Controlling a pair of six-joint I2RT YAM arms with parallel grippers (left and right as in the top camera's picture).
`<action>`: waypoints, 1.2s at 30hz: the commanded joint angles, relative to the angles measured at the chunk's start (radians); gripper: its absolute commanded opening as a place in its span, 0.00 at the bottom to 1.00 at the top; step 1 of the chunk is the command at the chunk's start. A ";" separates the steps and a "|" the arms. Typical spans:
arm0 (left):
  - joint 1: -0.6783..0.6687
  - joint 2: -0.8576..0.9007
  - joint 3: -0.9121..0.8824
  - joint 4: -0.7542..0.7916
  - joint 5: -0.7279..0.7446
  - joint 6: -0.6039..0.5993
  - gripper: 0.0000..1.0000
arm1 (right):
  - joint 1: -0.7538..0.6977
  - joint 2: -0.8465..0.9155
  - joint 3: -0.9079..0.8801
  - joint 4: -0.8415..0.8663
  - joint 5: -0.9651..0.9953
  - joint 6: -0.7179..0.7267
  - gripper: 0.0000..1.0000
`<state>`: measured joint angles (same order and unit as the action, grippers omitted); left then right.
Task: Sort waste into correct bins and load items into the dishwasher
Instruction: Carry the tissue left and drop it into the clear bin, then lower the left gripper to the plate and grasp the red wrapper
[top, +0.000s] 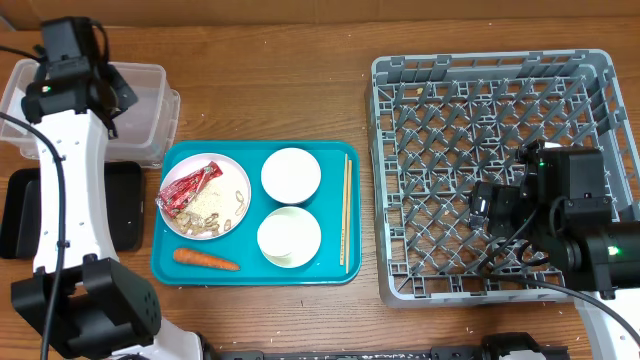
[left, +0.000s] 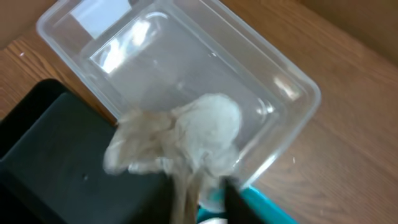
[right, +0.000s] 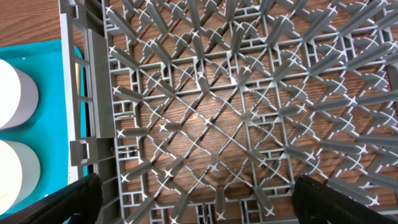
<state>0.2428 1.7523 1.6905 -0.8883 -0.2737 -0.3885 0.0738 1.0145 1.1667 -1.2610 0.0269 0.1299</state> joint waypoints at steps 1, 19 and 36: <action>0.006 0.040 0.015 0.029 -0.011 -0.001 0.73 | 0.005 -0.002 0.026 0.002 0.006 -0.002 1.00; -0.195 0.043 -0.041 -0.370 0.228 0.203 0.77 | 0.005 -0.002 0.026 0.002 0.006 -0.002 1.00; -0.263 0.200 -0.283 -0.049 0.078 0.323 0.81 | 0.005 -0.002 0.026 -0.006 0.006 -0.002 1.00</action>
<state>-0.0200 1.9011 1.4136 -0.9588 -0.1665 -0.0963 0.0734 1.0149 1.1667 -1.2720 0.0269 0.1299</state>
